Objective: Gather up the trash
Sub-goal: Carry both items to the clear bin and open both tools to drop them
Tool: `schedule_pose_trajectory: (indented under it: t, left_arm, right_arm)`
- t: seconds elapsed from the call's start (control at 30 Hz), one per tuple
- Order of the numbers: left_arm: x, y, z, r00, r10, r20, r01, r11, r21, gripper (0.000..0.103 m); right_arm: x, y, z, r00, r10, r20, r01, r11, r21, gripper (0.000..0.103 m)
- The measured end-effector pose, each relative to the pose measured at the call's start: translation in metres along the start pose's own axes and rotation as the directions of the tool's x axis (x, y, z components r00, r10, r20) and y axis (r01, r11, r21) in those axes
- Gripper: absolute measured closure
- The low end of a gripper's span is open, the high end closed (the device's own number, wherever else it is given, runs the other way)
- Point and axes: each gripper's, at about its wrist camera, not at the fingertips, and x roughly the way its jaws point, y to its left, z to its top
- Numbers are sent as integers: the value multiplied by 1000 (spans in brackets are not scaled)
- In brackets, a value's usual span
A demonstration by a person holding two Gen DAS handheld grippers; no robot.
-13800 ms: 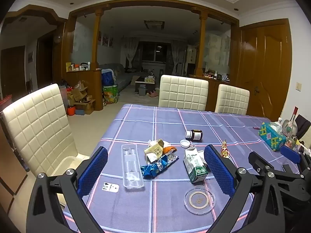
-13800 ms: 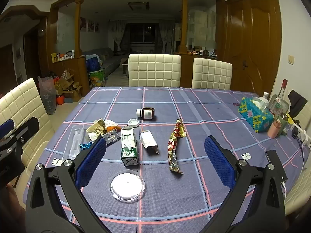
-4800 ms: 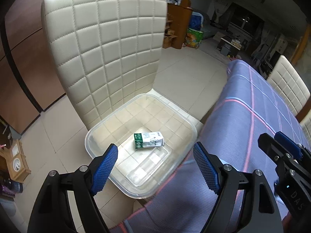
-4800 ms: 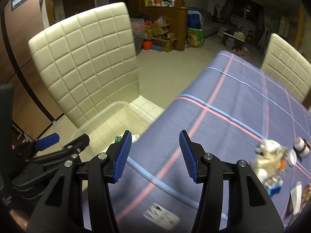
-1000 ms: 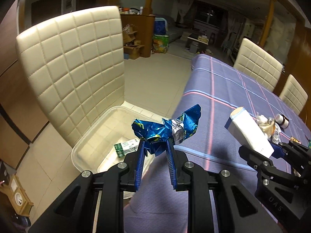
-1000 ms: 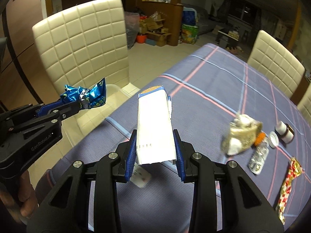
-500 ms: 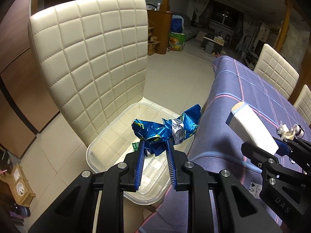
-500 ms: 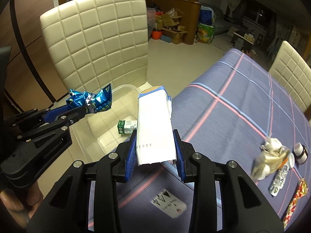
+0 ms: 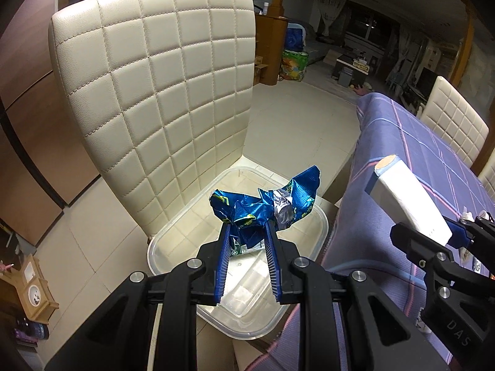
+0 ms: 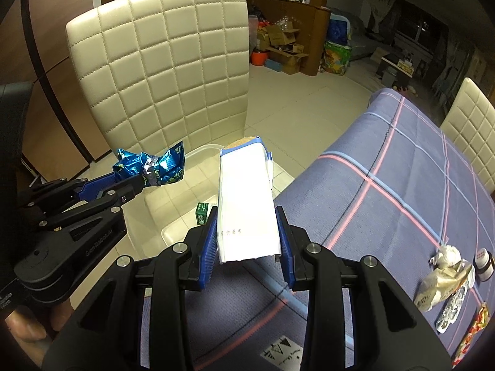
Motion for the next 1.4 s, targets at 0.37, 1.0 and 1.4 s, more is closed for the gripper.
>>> schedule_pose_trajectory:
  t: [0.37, 1.0, 1.4]
  left_arm:
    - [11, 2, 6, 1000, -9, -22, 9, 1000, -4, 78]
    - [0, 17, 3, 999, 42, 13, -42, 998, -37, 25]
    - [-6, 21, 4, 999, 50, 22, -49, 998, -50, 25]
  right_arm:
    - [7, -1, 8, 1000, 6, -6, -6, 1000, 10, 67]
    - [19, 7, 13, 999, 31, -18, -31, 999, -8, 67]
    - [11, 4, 14, 1000, 13, 7, -13, 1000, -1, 46]
